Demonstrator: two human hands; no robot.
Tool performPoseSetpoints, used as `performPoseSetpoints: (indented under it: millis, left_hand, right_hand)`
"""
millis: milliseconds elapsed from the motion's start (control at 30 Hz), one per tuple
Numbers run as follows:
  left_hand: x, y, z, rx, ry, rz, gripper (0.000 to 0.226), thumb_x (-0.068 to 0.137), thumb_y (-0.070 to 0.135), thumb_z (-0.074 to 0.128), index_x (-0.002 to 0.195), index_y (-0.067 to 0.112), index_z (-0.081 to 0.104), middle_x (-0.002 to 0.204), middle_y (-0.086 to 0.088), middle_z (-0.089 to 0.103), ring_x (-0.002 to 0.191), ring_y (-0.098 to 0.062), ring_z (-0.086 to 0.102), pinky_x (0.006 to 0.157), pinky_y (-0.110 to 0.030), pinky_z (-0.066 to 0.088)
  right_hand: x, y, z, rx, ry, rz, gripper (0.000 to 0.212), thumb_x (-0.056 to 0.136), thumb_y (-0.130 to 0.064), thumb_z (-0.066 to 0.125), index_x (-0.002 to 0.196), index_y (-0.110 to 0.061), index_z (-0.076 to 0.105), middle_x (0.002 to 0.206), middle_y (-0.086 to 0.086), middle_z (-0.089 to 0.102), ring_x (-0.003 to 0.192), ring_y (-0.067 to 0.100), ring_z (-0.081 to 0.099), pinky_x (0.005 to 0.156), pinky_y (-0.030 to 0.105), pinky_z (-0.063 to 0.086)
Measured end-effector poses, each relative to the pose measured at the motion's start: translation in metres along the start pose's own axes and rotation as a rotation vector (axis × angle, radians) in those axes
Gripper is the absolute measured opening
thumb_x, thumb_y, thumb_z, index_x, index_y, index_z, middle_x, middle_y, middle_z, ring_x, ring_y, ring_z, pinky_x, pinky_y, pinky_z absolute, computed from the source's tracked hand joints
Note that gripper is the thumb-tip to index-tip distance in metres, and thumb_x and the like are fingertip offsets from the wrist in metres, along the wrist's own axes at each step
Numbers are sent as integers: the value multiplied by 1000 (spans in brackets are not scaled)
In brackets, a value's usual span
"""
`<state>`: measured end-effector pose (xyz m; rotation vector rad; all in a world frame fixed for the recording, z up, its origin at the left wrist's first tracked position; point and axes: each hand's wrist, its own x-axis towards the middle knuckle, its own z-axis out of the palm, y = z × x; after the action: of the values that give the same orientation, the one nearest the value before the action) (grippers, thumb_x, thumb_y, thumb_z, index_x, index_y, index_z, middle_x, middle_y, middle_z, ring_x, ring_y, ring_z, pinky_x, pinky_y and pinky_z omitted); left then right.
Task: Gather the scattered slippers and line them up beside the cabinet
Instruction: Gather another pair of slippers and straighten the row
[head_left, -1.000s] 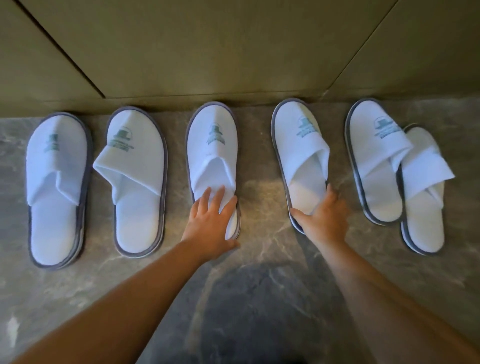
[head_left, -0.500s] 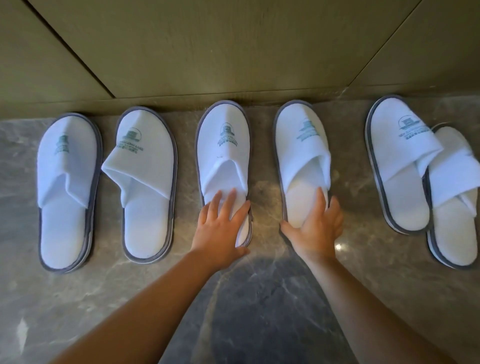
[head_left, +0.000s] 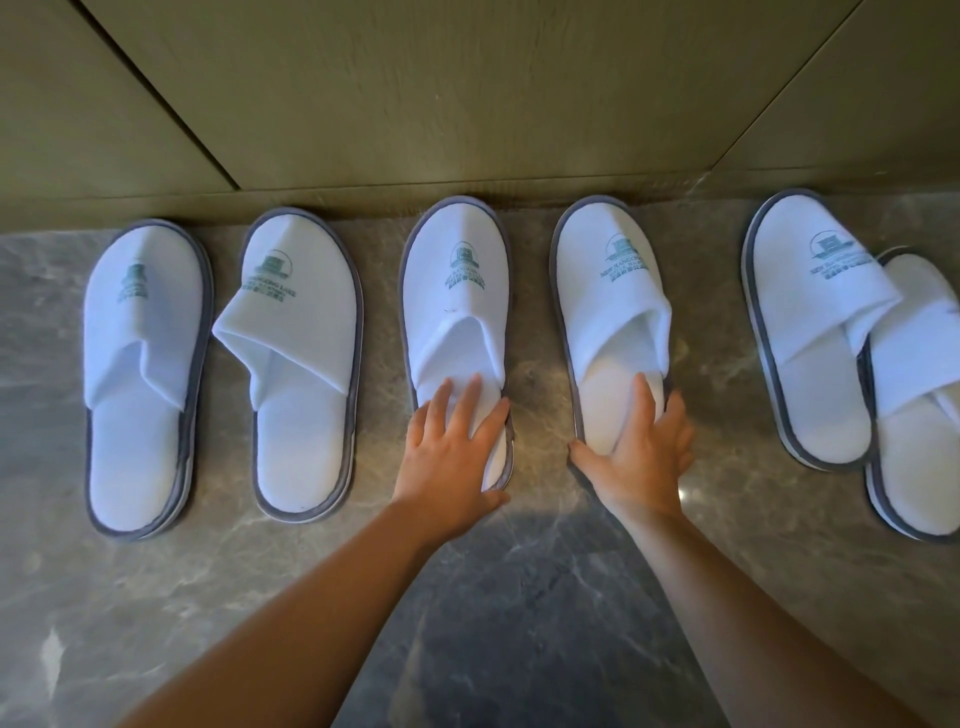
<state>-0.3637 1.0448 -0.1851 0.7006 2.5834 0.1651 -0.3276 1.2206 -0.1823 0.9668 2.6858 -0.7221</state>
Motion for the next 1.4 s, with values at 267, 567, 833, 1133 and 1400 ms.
performPoseSetpoints:
  millis: [267, 567, 833, 1133, 1400]
  left_hand:
    - [0, 0, 0, 13, -3, -2, 92, 72, 61, 55, 139, 30, 0, 155, -4, -4, 142, -33, -5, 113, -49, 5]
    - [-2, 4, -12, -3, -60, -53, 96, 71, 65, 54, 141, 28, -1, 155, -5, -6, 142, -33, -5, 114, -50, 4]
    - [-8, 53, -90, -168, 34, 85, 77, 76, 54, 57, 138, 25, 22, 153, -3, 16, 140, -30, 15, 114, -48, 15]
    - [33, 101, -66, -3, -153, 134, 86, 77, 61, 49, 142, 29, 3, 156, -1, -6, 143, -30, -3, 115, -47, 5]
    - [50, 127, -33, 81, -217, 0, 90, 77, 60, 50, 143, 26, -2, 156, -6, -9, 142, -32, -6, 115, -47, 6]
  right_hand:
    - [-1, 1, 2, -22, -17, -16, 95, 65, -33, 75, 137, -21, 16, 149, 21, 9, 133, 40, 14, 108, 54, 19]
    - [-7, -2, -12, -68, -55, -23, 100, 65, -48, 72, 140, -21, 12, 152, 19, 8, 137, 39, 12, 109, 55, 19]
    - [-24, 7, -131, -107, 59, -60, 63, 75, -27, 70, 126, 0, 43, 128, 23, 53, 119, 37, 47, 99, 44, 39]
    - [19, 75, -156, -85, 68, 53, 71, 74, -30, 70, 130, -4, 36, 132, 21, 47, 120, 36, 44, 99, 45, 40]
    - [75, 115, -129, -83, 13, 24, 92, 67, -41, 74, 135, -6, 24, 141, 26, 32, 128, 41, 33, 104, 49, 36]
